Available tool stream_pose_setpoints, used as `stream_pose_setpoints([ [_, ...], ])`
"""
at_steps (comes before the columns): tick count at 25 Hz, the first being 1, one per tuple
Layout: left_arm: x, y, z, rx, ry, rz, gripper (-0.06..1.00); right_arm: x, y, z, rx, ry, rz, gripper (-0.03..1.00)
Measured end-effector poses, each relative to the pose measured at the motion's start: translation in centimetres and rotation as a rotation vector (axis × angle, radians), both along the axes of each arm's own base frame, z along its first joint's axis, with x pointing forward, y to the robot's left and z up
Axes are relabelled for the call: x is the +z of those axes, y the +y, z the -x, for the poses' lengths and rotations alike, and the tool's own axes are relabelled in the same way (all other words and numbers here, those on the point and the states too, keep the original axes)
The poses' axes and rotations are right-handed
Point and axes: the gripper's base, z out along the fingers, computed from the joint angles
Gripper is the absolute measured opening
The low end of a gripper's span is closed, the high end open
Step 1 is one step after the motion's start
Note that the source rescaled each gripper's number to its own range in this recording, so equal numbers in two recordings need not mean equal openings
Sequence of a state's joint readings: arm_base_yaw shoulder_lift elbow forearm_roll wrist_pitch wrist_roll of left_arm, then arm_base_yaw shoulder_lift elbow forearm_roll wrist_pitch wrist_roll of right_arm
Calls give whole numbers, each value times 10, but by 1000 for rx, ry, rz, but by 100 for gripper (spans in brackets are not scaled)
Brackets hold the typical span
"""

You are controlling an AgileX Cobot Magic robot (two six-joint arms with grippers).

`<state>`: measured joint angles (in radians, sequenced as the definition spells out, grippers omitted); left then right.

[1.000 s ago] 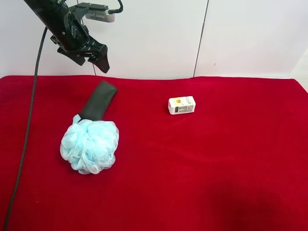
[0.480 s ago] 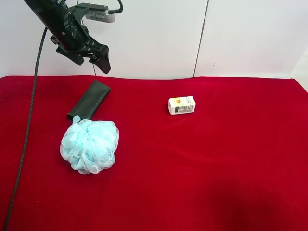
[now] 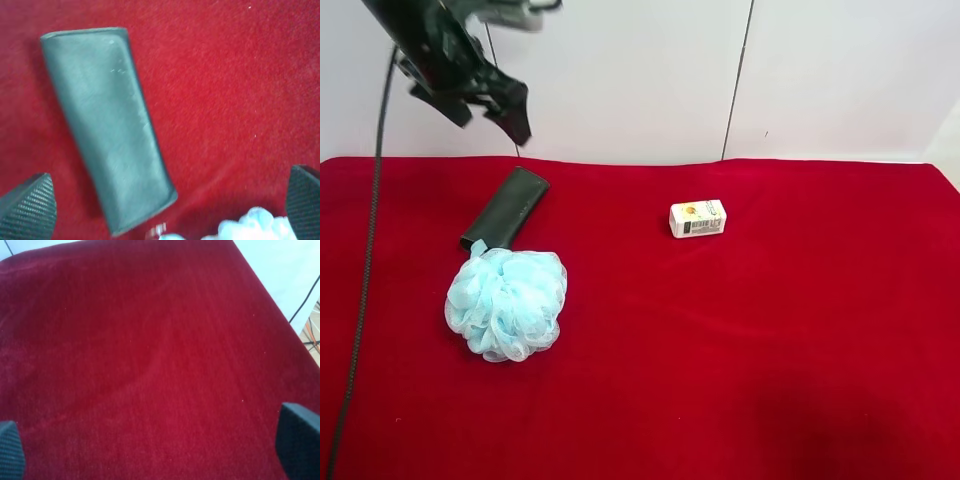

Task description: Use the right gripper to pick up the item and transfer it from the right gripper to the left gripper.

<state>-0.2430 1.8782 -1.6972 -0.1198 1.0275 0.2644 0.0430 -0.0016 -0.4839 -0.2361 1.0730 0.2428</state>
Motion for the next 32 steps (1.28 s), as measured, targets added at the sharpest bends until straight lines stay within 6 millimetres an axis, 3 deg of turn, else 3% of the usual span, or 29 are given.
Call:
stream_pose_setpoints([
  [9,92,20,73,48,-75,23,87,0,0,0,0,0,0,100],
  [13,110,31,117,74,-113,53,87,0,0,0,0,0,0,100],
  [16,105,40,157,82,-102,55,87,0,0,0,0,0,0,100],
  [19,87,50,197,105,-65,57,87,0,0,0,0,0,0,100],
  [25,65,70,276,139,-143,100,87,0,0,0,0,0,0,100],
  [32,41,86,339,142,-293,155,87,0,0,0,0,0,0,100],
])
